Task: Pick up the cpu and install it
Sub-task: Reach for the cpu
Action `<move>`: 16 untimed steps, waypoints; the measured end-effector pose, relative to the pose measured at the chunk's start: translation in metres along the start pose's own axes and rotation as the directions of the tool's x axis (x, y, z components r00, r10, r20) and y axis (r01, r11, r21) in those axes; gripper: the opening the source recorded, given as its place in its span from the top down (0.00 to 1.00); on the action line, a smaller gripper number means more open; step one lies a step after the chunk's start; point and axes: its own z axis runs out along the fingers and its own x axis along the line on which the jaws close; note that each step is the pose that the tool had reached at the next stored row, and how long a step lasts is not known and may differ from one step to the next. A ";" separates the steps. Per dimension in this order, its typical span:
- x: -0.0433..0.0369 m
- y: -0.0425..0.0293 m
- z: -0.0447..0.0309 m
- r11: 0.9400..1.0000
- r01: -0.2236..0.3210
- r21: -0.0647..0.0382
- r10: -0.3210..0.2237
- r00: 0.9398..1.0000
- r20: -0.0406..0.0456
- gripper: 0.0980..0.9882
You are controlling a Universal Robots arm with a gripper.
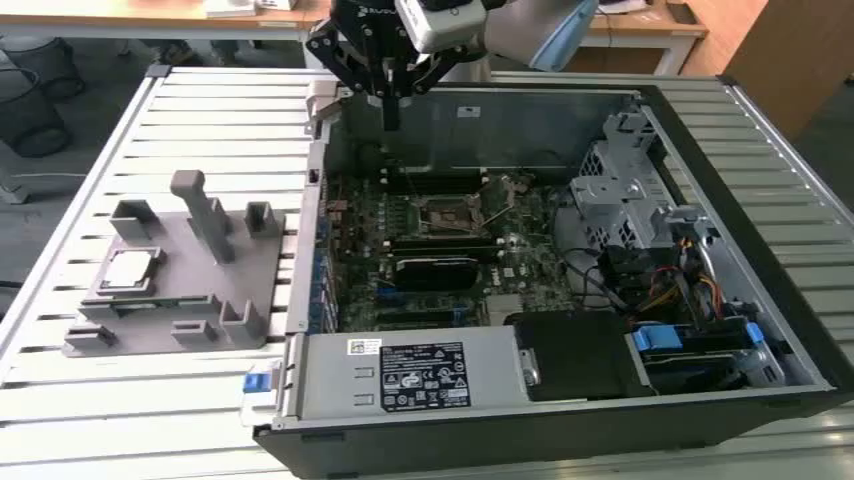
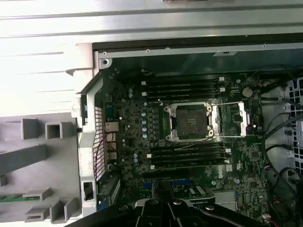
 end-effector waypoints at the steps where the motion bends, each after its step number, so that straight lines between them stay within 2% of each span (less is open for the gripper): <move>1: 0.0000 0.0000 0.0000 1.000 0.000 0.000 0.000 1.000 0.000 0.99; 11: 0.0005 0.0000 0.0000 1.000 0.000 0.000 0.000 1.000 0.000 0.99; 16: 0.0053 -0.0004 -0.0002 1.000 0.000 0.000 0.000 1.000 0.000 0.99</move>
